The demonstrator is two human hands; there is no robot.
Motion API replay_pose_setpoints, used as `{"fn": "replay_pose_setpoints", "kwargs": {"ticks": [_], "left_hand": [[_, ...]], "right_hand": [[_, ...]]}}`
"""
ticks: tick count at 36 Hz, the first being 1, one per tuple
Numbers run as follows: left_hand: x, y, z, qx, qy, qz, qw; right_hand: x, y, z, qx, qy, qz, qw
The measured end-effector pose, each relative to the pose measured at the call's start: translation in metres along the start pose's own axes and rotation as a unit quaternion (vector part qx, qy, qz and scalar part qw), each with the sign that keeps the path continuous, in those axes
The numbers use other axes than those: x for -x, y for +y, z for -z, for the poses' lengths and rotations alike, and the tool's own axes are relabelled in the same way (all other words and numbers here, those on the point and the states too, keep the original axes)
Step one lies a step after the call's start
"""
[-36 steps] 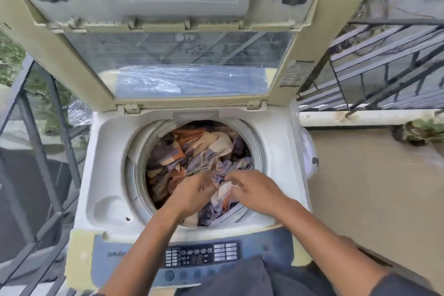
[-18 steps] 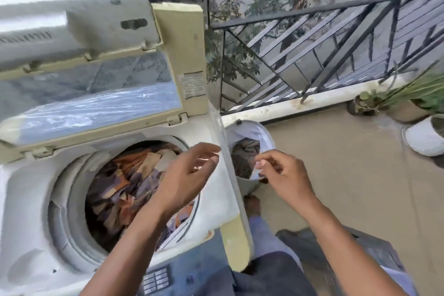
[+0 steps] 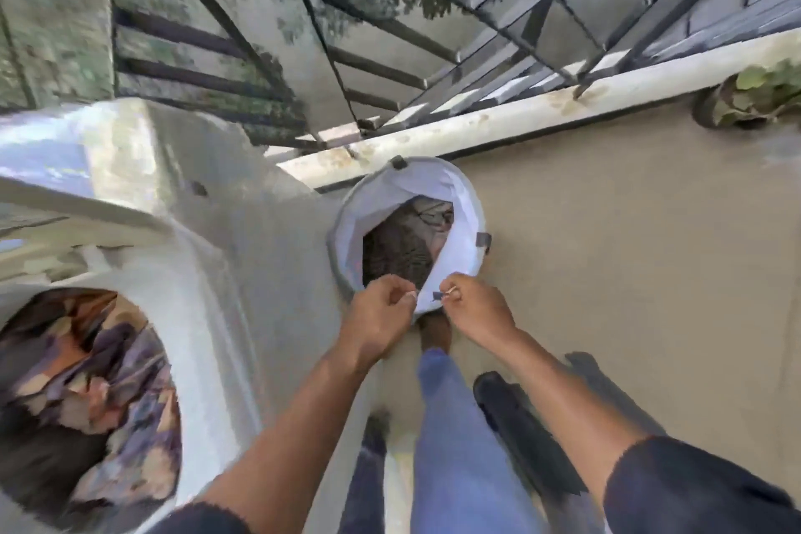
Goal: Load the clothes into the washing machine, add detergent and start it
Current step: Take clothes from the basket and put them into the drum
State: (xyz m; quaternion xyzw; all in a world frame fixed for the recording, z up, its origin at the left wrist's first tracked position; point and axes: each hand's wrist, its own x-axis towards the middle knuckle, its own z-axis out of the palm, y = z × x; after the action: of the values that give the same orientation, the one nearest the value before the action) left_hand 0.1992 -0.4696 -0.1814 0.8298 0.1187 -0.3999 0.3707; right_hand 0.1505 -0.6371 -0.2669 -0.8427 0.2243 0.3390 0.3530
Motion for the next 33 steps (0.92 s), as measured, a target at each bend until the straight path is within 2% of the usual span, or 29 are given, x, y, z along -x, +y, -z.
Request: {"fn": "replay_pose_setpoints", "kwargs": {"ticks": [5, 10, 17, 20, 23, 25, 29, 33], "left_hand": [[-0.071, -0.031, -0.038, -0.003, 0.067, 0.074, 0.995], [-0.142, -0.062, -0.070, -0.027, 0.056, 0.098, 0.993], [-0.207, -0.100, -0.106, -0.042, 0.038, 0.118, 0.991], [-0.216, -0.114, -0.113, -0.032, 0.050, 0.128, 0.990], [-0.215, -0.123, -0.116, -0.026, 0.061, 0.134, 0.989], [-0.212, -0.126, -0.117, -0.028, 0.057, 0.135, 0.989], [-0.202, -0.125, -0.116, -0.007, 0.049, 0.129, 0.990], [-0.183, -0.109, -0.108, 0.015, 0.079, 0.139, 0.987]], "right_hand": [[-0.097, 0.024, -0.033, 0.044, -0.047, 0.013, 0.998], [-0.195, 0.047, -0.076, 0.129, -0.070, 0.096, 0.984], [-0.298, 0.072, -0.137, 0.309, -0.137, 0.151, 0.929], [-0.324, 0.078, -0.157, 0.379, -0.165, 0.183, 0.892], [-0.335, 0.078, -0.164, 0.416, -0.169, 0.193, 0.872], [-0.335, 0.074, -0.165, 0.401, -0.185, 0.164, 0.882], [-0.318, 0.066, -0.157, 0.264, -0.187, 0.091, 0.942], [-0.275, 0.050, -0.127, 0.095, -0.143, 0.104, 0.980]]}}
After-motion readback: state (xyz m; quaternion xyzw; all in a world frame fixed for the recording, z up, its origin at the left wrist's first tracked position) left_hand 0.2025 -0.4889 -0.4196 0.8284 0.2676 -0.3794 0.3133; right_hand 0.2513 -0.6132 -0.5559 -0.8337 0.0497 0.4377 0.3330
